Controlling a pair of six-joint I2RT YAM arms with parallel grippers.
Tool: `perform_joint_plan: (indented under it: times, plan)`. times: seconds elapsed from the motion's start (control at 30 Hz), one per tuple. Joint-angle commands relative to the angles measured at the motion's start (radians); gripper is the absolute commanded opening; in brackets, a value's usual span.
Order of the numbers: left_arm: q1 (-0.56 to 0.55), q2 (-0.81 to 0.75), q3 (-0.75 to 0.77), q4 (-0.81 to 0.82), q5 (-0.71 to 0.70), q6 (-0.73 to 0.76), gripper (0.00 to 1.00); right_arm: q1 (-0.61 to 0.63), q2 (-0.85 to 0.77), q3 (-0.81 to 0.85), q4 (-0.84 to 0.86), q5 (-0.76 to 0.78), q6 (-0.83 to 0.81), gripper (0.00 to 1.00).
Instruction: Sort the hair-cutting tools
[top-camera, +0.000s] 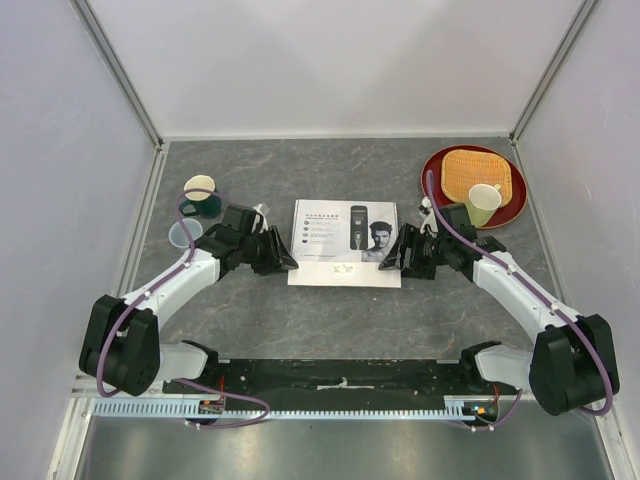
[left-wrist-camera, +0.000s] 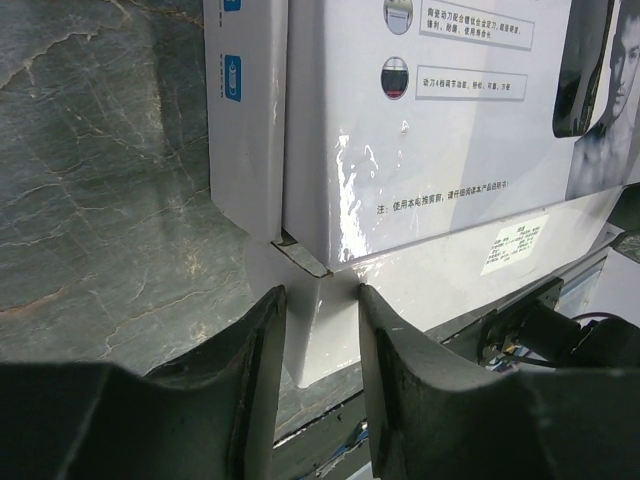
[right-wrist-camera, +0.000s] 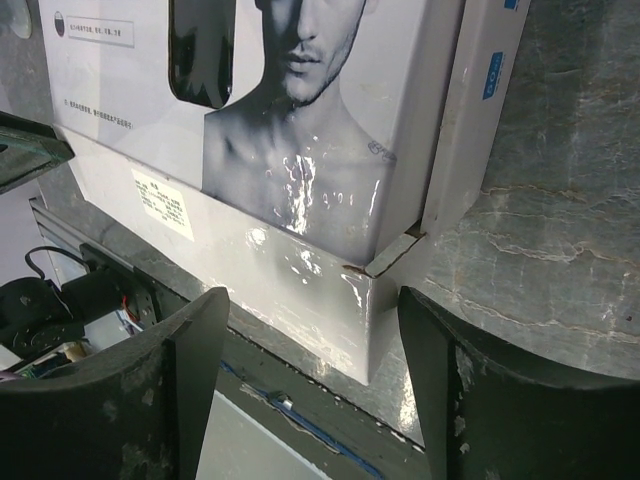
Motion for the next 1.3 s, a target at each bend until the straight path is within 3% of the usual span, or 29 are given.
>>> perform_joint_plan:
  times: [0.0,0.53,0.63,0.9,1.27]
  plan:
    - [-0.006,0.007,0.034,-0.011,-0.011,0.011,0.41,0.008,-0.014,0.016,-0.014,-0.035,0.015,0.75]
    - [-0.007,0.035,0.022,0.001,-0.037,0.014,0.39,0.007,0.005,-0.036,-0.017,0.024,-0.013,0.68]
    - [-0.007,0.038,0.017,0.006,-0.041,0.014,0.39,0.007,0.022,-0.049,-0.008,0.031,-0.022,0.6]
    - [-0.007,0.052,0.013,0.012,-0.046,0.017,0.37,0.007,0.045,-0.084,0.035,0.049,-0.01,0.53]
    - [-0.007,0.043,0.029,-0.01,-0.087,0.035,0.36,0.005,0.008,-0.078,0.032,0.094,-0.01,0.54]
